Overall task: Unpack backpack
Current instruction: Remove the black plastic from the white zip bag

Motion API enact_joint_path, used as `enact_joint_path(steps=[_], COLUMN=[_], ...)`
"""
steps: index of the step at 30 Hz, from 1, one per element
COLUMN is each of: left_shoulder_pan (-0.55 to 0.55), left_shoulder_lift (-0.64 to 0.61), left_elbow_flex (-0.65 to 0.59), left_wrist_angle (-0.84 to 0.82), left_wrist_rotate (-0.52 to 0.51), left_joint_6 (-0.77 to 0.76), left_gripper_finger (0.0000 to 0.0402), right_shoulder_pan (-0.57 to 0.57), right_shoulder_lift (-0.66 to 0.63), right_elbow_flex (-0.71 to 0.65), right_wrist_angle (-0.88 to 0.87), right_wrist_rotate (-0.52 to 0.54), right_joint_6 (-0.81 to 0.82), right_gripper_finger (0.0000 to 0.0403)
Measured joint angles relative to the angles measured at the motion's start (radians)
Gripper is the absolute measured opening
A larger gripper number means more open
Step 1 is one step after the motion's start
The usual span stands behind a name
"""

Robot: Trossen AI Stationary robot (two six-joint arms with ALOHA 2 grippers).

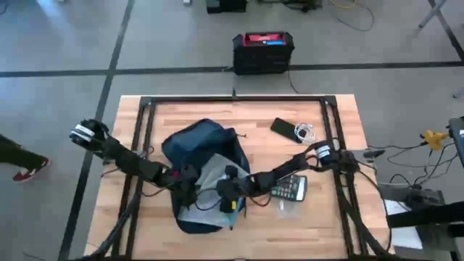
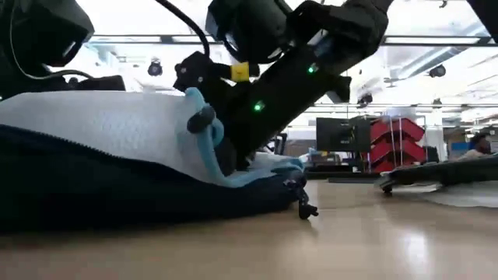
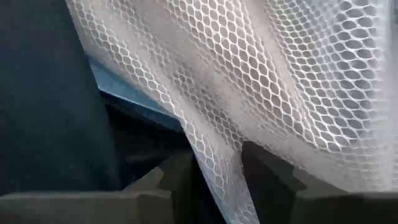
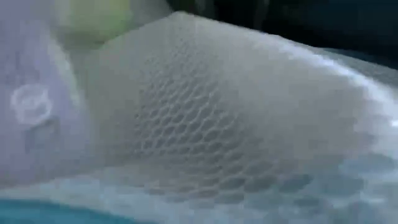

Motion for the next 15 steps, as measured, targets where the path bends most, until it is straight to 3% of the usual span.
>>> enact_joint_path(steps=[8, 15], left_shoulder_pan=[0.0, 0.0], left_shoulder_lift=[0.001, 0.001], left_elbow_flex=[0.0, -0.002], left_wrist_angle=[-0.008, -0.014], left_wrist_rotate=[-0.005, -0.027], left_joint_6=[0.0, 0.0], left_gripper_finger=[0.0119, 0.0119], right_shoulder_pan=[0.119, 0.217], right_shoulder_lift=[-0.159, -0.231], right_elbow_flex=[-0.005, -0.004], right_wrist_angle=[-0.341, -0.398], right_wrist_rotate=[-0.017, 0.002], right_joint_6=[-0.01, 0.007], right_gripper_finger=[0.0, 0.0])
